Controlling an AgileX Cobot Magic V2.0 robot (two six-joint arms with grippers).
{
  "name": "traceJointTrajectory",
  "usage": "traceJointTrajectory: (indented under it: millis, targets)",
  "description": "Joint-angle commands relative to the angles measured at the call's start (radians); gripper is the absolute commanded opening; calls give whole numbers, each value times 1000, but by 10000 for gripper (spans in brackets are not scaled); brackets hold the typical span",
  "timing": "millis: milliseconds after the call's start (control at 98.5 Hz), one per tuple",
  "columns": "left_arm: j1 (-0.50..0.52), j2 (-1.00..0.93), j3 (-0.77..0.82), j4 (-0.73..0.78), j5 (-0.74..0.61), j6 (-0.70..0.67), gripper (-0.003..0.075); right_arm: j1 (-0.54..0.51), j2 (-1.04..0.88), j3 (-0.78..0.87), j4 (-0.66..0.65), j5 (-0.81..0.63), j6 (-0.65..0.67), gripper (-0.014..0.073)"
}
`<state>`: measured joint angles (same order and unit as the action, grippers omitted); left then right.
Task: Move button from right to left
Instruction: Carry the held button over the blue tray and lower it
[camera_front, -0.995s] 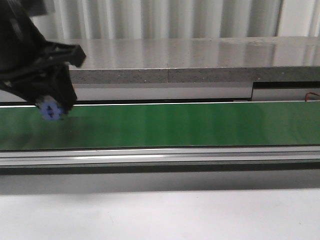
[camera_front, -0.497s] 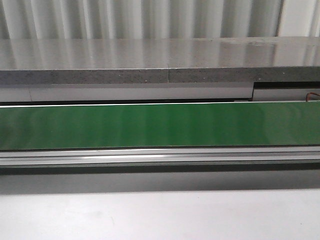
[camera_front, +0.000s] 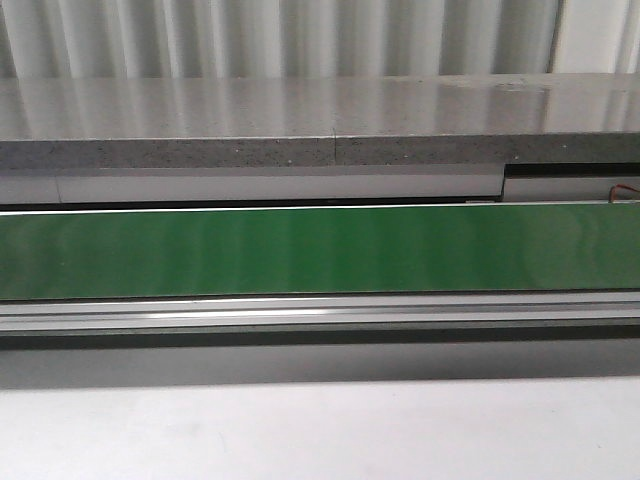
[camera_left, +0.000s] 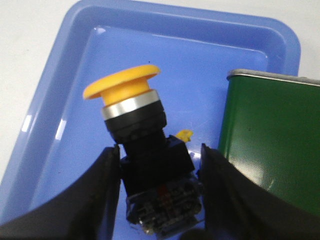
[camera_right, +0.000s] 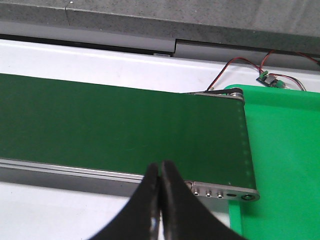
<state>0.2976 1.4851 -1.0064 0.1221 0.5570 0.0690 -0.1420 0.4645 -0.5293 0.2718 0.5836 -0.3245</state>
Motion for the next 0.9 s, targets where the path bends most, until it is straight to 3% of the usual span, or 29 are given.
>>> traceJointTrajectory:
  millis: [0,386,731,893]
  targets:
    - [2,29,-26,-10,-86,3,-20,0,2,-26,18,-68,-9,-67]
    - [25,203,-28,-41,-142,3,-20,0,2,-26,18,-68,-9,-67]
    - [54,220,-28,-68,-169,5,-15,0,2,-26,18,-68,-9,-67]
    - [54,220,-28,-68,-172,8,100,0,2,-26,18,-68,-9,-67]
